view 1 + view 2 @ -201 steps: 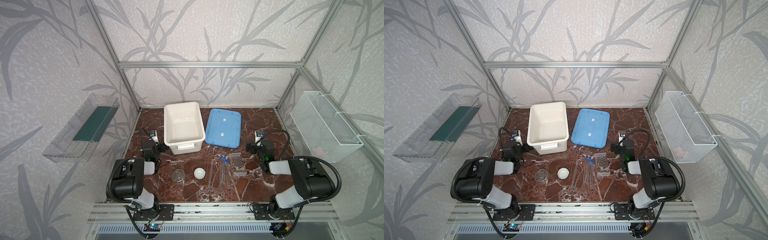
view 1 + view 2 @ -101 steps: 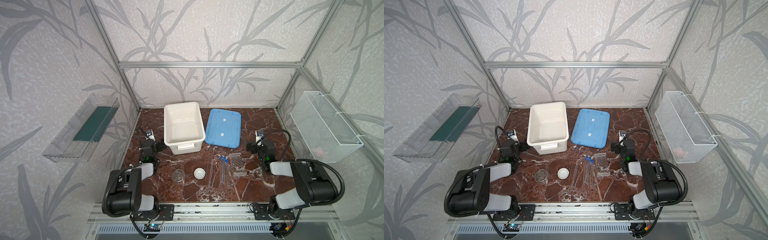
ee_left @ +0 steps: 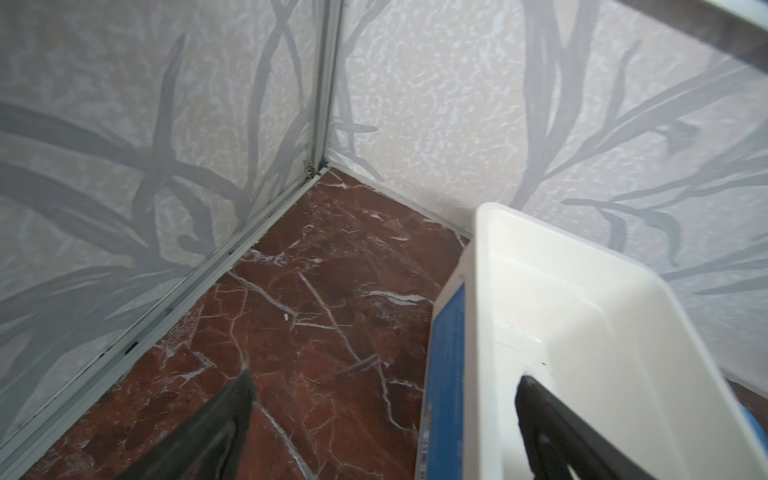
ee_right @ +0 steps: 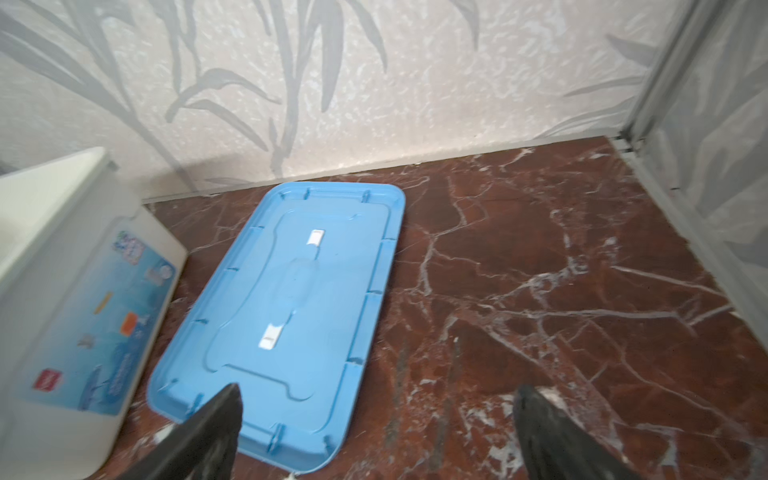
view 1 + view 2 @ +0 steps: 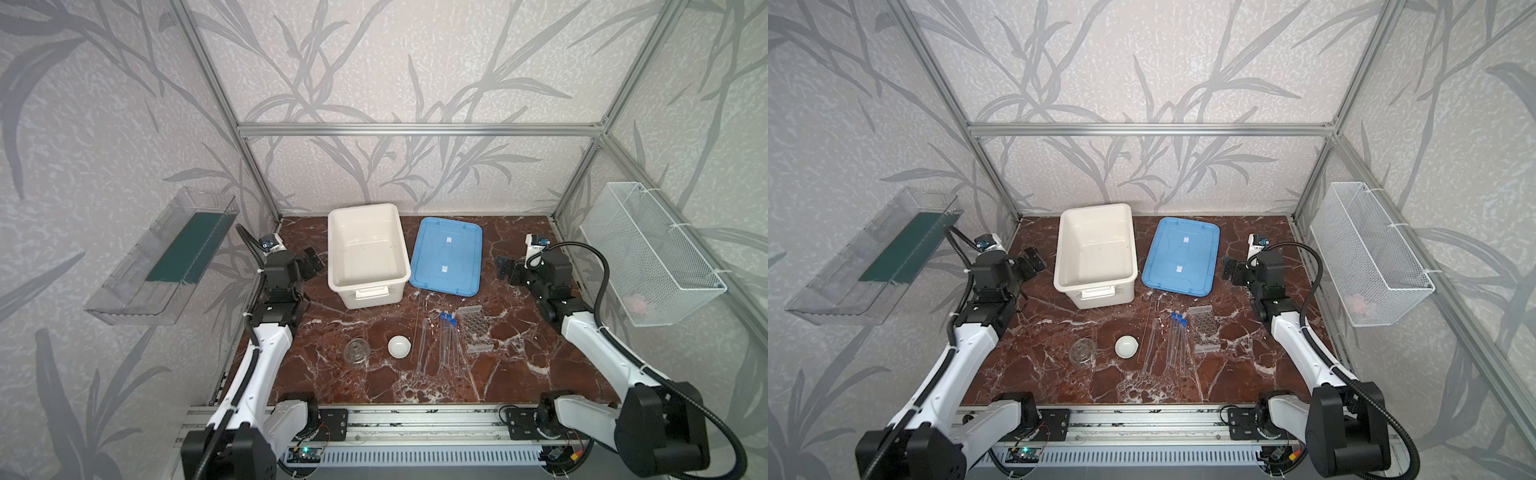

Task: Organize the chemistry lab equipment
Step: 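Move both grippers forward toward the blue-capped test tubes and clear rack, then lower the left gripper onto a blue-capped test tube and close it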

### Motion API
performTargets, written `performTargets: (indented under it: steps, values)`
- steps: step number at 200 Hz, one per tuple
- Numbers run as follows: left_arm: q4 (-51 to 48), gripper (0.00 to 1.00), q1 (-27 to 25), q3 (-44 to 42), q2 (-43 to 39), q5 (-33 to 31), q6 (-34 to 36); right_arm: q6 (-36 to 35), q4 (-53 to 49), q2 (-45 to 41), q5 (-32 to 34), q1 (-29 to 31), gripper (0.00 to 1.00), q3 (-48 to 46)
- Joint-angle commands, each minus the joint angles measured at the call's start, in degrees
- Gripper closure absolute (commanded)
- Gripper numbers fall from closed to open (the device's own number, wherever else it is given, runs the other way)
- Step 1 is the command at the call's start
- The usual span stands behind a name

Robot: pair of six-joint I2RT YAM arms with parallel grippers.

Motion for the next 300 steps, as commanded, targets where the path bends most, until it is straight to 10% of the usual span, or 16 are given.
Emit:
performTargets:
  steps: [1, 104, 161, 206, 300]
  values:
    - [-14.8, 0.01, -4.2, 7.1, -3.0, 3.6, -1.9, 2.2, -13.9, -2.2, -9.0, 1.7, 0.01, 3.8]
    - [-30.8, 0.05, -42.3, 25.5, 7.1, 5.2, -2.7, 1.5, -37.4, -12.6, -10.3, 9.7, 0.05, 6.3]
    - [-27.2, 0.25, -58.3, 26.1, 21.1, 5.9, -7.4, 2.7, -37.0, -12.6, -19.1, 7.8, 0.10, 5.1]
    - [-23.3, 0.48, -61.1, 25.9, 33.1, 9.1, -9.6, 2.6, -37.8, -12.6, -18.8, 5.7, 0.15, 5.5]
    - [-19.5, 0.64, -60.1, 26.6, 50.2, 10.7, -12.7, 1.8, -37.4, -12.6, -18.3, 5.3, 0.17, 2.0]
